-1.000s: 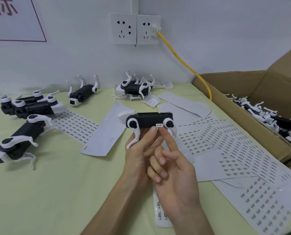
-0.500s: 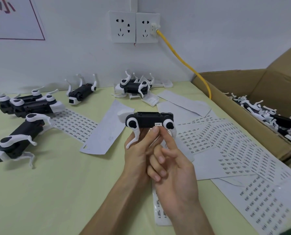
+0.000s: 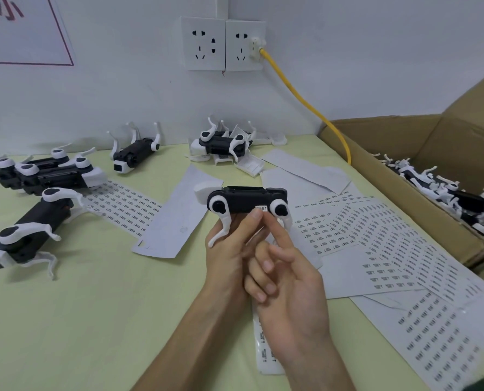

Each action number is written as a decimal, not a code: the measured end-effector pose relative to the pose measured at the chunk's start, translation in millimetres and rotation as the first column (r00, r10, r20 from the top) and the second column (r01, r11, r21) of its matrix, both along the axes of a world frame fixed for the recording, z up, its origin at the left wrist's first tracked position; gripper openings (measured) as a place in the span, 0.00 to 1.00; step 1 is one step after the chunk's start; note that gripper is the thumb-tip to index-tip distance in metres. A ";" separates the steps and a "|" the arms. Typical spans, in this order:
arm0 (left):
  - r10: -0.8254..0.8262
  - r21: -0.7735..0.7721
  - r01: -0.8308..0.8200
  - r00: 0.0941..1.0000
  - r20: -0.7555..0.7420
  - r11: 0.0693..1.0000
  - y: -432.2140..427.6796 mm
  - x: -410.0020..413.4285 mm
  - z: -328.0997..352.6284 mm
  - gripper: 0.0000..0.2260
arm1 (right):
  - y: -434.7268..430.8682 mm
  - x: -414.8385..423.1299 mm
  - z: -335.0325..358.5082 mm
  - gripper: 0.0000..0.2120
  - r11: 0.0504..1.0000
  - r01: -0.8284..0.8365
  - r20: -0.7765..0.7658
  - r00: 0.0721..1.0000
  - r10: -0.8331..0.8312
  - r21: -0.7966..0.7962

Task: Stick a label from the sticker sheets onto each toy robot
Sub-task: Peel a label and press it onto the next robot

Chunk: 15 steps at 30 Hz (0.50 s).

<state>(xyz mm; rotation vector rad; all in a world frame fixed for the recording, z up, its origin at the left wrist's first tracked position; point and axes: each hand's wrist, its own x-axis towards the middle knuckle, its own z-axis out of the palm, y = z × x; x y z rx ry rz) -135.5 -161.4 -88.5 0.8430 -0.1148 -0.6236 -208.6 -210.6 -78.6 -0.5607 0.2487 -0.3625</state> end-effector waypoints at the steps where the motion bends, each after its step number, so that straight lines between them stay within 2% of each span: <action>1: -0.003 0.006 0.003 1.000 -0.009 1.000 0.5 -0.2 0.7 0.15 | 0.0 -0.1 0.0 0.25 1.000 0.001 -0.001 1.000 -0.001 0.002; 8: 0.013 0.054 -0.012 1.000 -0.019 0.998 0.2 0.8 1.9 0.15 | 1.1 -0.4 0.5 0.25 1.000 0.005 -0.015 1.000 -0.005 0.006; 15: 0.036 0.089 -0.029 0.997 -0.075 0.996 0.3 -0.9 1.8 0.25 | 1.1 -0.7 -1.1 0.24 0.999 0.003 -0.015 1.000 -0.002 0.034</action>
